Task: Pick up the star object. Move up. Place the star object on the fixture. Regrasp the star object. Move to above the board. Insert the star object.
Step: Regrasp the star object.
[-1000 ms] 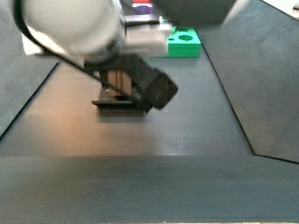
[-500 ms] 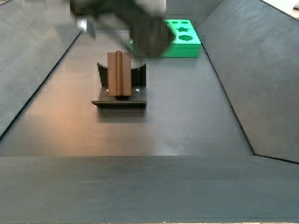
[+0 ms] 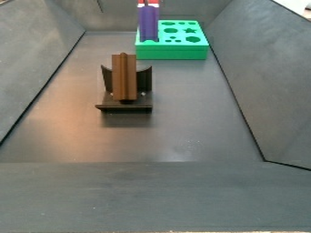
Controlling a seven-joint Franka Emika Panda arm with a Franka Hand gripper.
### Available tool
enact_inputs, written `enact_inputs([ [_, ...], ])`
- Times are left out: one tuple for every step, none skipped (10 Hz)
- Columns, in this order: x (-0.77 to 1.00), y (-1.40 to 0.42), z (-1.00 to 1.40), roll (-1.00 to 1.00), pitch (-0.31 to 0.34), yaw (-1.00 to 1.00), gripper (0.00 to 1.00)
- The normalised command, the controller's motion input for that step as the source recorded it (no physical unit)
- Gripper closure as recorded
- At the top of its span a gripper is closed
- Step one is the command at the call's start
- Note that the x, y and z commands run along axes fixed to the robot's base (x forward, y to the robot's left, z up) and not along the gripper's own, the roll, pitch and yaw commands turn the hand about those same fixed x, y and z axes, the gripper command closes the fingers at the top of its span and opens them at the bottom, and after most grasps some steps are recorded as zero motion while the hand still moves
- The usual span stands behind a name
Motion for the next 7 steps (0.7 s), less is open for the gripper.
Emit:
enact_inputs([
  [-0.04, -0.01, 0.02, 1.00, -0.011, 0.01, 0.00],
  [-0.03, -0.03, 0.01, 1.00, -0.015, 0.01, 0.00],
  [-0.03, -0.04, 0.01, 1.00, -0.020, 0.01, 0.00],
  [-0.04, -0.02, 0.01, 1.00, -0.028, 0.01, 0.00],
  [-0.04, -0.02, 0.01, 1.00, -0.035, 0.01, 0.00],
  [-0.04, -0.02, 0.00, 1.00, -0.041, 0.01, 0.00],
  [-0.04, -0.02, 0.00, 1.00, -0.047, 0.01, 0.00],
])
